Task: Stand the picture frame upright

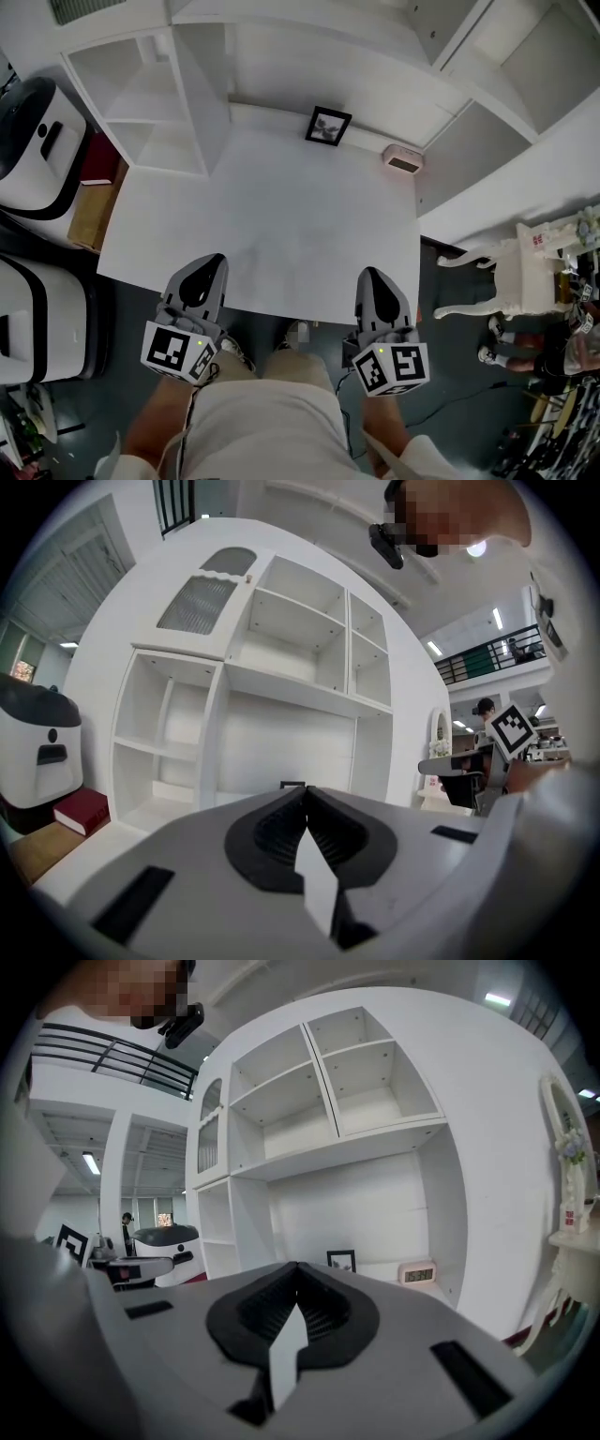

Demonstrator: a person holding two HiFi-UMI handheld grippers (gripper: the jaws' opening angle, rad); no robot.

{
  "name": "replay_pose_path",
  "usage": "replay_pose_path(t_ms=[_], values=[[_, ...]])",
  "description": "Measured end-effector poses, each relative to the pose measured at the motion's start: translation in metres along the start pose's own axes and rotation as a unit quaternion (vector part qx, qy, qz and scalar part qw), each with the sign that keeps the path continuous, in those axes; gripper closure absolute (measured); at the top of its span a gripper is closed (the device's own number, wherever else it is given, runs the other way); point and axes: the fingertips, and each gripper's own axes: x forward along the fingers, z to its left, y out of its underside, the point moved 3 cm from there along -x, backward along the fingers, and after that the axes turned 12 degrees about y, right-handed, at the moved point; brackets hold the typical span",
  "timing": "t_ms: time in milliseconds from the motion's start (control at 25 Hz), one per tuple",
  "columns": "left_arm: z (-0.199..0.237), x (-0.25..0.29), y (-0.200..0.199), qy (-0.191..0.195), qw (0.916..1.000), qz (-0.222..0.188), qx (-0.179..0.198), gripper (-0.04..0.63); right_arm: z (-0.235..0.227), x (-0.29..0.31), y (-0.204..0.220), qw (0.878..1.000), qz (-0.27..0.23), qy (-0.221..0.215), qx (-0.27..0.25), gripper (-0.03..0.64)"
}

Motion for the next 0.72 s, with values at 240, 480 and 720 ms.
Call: replay_pose_path(t_ms=[240,480,720], values=[[0.005,-0.008,-0.016,-0.011,0.9996,-0.019,-0.018,0.577,-0.017,-0.017,-0.015,1.000,0.002,0.021,-0.010,0.606],[0.018,-0.017,-0.027,-0.022,0.9991,-0.029,-0.022,0.577,-0.036,-0.037,-0.025,0.998,0.002,0.058,-0.012,0.607],[0.024,-0.020,-0.053,-0.024,0.9989,-0.041,-0.003,0.577,-0.050,-0.050,-0.041,0.996,-0.006,0.089,-0.024,0.607]])
